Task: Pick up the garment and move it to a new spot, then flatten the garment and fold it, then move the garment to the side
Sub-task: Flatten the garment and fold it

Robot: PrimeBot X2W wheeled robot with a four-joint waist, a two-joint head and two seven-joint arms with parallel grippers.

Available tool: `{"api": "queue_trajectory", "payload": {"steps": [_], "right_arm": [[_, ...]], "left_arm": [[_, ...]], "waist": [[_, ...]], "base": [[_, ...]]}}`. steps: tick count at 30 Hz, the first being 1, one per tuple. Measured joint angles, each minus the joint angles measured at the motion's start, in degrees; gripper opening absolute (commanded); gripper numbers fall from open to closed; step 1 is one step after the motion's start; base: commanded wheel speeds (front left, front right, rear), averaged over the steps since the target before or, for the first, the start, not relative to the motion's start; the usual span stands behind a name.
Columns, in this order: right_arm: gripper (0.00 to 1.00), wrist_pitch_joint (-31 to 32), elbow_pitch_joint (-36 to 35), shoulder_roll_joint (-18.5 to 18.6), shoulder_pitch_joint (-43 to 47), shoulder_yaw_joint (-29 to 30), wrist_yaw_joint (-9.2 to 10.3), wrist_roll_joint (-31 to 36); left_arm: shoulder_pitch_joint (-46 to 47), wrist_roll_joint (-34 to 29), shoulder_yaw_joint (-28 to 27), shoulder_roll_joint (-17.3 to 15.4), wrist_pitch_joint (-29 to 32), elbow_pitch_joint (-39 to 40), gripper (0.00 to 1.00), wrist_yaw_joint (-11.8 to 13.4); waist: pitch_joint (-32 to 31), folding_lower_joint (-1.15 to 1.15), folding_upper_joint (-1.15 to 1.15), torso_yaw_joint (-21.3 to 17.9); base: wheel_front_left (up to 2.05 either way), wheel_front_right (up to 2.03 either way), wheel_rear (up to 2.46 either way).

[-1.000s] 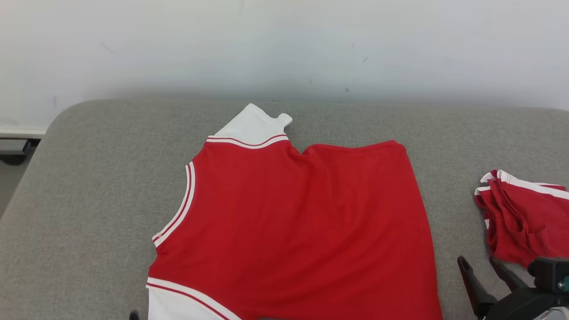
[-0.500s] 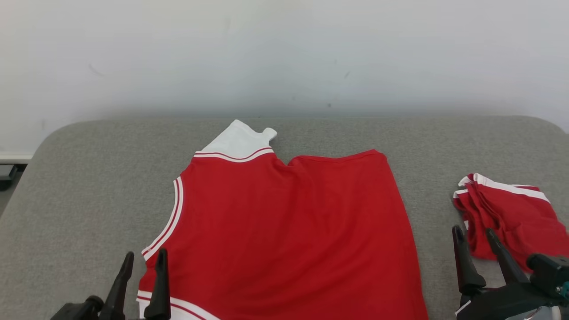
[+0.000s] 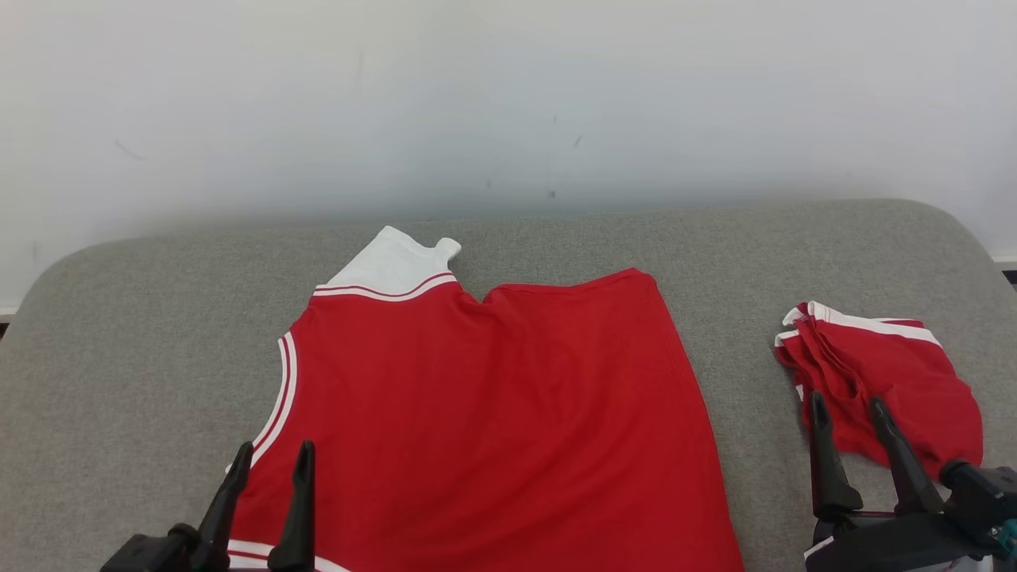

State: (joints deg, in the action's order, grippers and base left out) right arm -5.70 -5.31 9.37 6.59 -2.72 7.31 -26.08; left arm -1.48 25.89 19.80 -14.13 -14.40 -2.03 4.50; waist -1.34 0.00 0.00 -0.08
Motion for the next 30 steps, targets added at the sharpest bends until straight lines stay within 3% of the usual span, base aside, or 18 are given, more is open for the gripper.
{"api": "queue_trajectory", "payload": {"steps": [30], "right_arm": [[1.0, -4.4, 3.1, 0.2, -0.1, -0.4, -1.46, 0.6]], "left_arm": [[0.0, -0.6, -0.5, -0.5, 0.7, 0.2, 1.0, 0.6]], "waist": [[0.7, 0.0, 0.0, -1.0]], "base": [[0.0, 0.0, 0.0]]}}
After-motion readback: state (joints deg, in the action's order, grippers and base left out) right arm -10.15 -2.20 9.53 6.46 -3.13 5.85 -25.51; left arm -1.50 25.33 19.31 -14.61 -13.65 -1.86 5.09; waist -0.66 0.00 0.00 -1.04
